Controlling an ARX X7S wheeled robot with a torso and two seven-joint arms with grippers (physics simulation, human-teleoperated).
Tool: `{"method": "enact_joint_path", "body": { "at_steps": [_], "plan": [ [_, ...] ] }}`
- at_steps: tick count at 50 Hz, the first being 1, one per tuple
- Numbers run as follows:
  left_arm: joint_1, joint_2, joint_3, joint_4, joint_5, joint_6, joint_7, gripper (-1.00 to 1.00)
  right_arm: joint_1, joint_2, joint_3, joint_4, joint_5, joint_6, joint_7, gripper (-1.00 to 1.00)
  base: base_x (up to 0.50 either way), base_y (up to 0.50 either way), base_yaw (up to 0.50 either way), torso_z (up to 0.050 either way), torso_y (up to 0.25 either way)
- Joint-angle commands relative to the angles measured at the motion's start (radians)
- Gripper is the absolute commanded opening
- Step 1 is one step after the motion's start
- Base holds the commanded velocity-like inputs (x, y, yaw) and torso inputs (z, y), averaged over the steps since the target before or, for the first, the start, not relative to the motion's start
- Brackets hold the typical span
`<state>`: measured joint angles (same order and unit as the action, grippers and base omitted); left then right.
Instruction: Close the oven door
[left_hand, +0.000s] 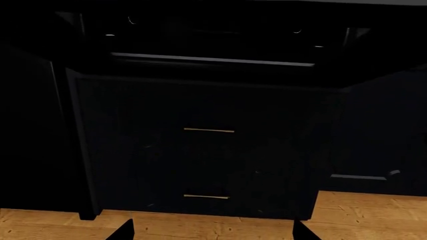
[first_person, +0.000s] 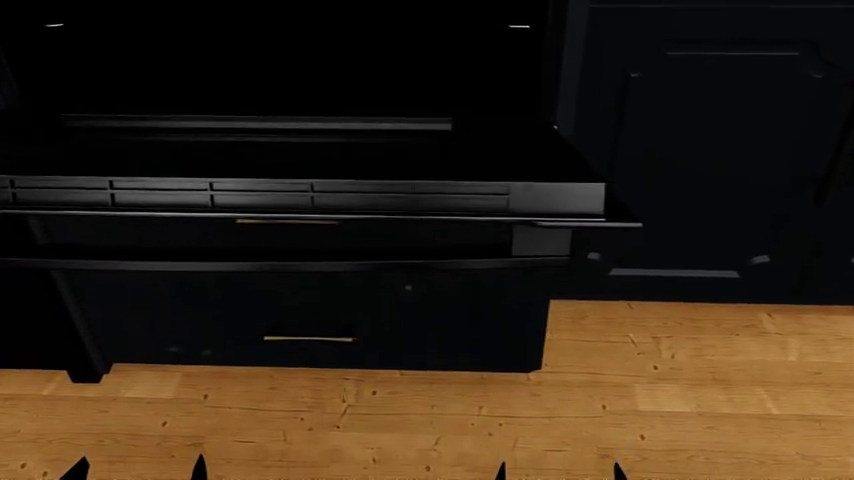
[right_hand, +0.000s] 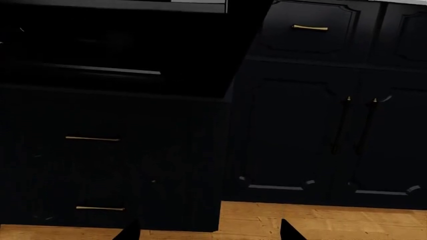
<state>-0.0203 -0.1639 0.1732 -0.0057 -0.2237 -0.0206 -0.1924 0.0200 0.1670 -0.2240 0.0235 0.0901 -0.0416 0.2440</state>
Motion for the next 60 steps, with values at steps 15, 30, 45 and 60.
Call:
{"method": "enact_joint_path", "body": {
  "at_steps": [15,30,45,60],
  "plan": [
    [0.001,-0.012,0.014,0.01,-0.012,-0.003,-0.019,1.0,0.002,0.012,-0.016,0.003,0.003,-0.009,0.018,1.0,0.0,0.0,0.0,-0.05,0.0],
    [0.003,-0.018,0.022,0.015,-0.016,0.001,-0.028,1.0,0.001,0.02,-0.022,-0.006,0.008,-0.002,0.029,1.0,0.0,0.0,0.0,-0.05,0.0],
    [-0.001,-0.02,0.017,-0.002,-0.044,0.022,-0.025,1.0,0.0,0.027,-0.035,-0.006,-0.005,-0.016,0.043,1.0,0.03,0.35,0.0,-0.006,0.0],
    [-0.001,-0.026,0.025,-0.001,-0.048,0.02,-0.034,1.0,-0.001,0.033,-0.04,-0.01,0.011,-0.016,0.045,1.0,0.05,0.48,0.0,0.0,0.0]
  ]
}}
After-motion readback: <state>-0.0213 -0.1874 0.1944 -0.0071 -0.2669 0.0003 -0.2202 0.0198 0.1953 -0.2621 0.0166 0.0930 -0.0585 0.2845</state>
